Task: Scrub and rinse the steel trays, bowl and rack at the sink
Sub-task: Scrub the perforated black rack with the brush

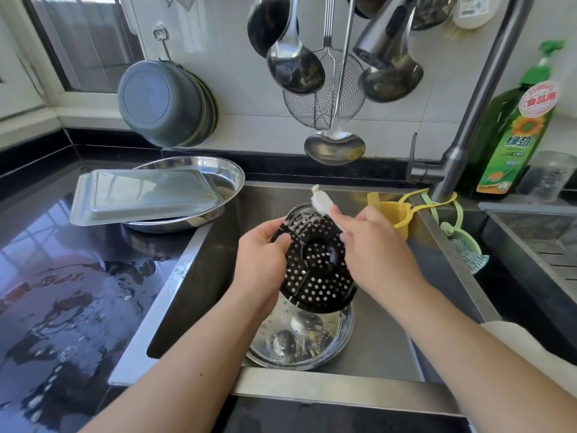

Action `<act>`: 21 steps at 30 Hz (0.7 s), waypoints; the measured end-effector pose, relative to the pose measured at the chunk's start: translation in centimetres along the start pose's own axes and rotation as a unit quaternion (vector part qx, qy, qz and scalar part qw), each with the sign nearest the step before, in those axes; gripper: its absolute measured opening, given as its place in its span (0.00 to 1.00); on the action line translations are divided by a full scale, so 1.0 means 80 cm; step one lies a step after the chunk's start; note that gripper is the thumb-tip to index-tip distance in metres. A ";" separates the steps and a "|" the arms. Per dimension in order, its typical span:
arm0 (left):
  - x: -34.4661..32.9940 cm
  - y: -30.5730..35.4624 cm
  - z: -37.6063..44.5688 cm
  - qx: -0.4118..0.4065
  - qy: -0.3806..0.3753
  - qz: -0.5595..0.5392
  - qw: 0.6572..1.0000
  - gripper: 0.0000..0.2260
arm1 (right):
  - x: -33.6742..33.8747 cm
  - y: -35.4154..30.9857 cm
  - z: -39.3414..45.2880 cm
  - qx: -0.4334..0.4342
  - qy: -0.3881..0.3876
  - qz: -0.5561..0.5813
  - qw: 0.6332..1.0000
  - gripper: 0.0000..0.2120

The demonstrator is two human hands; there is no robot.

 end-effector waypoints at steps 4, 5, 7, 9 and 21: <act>0.000 0.000 -0.002 -0.015 -0.002 0.016 1.000 0.16 | -0.011 -0.036 -0.020 0.091 -0.050 0.048 0.993 0.26; -0.001 0.000 -0.002 -0.012 0.001 0.014 1.000 0.16 | -0.010 -0.032 -0.014 0.088 -0.041 0.035 0.995 0.26; 0.000 0.000 -0.001 -0.006 0.011 0.007 1.000 0.16 | -0.004 -0.011 -0.001 0.036 -0.016 -0.003 0.999 0.26; 0.001 0.002 0.000 -0.009 0.017 0.002 1.000 0.16 | 0.000 0.004 -0.001 -0.006 -0.010 -0.031 0.999 0.26; 0.002 0.005 0.003 -0.009 0.030 -0.050 0.998 0.15 | -0.001 0.009 -0.010 -0.049 -0.031 -0.010 0.998 0.28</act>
Point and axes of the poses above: each hand's wrist, its own z-axis towards the middle knuckle, its own x-axis out of the back of the hand, y = z × x, the point moved 3 cm from there along z, towards the middle knuckle, and after that the axes turned 9 degrees about x, right-handed, at the moved point
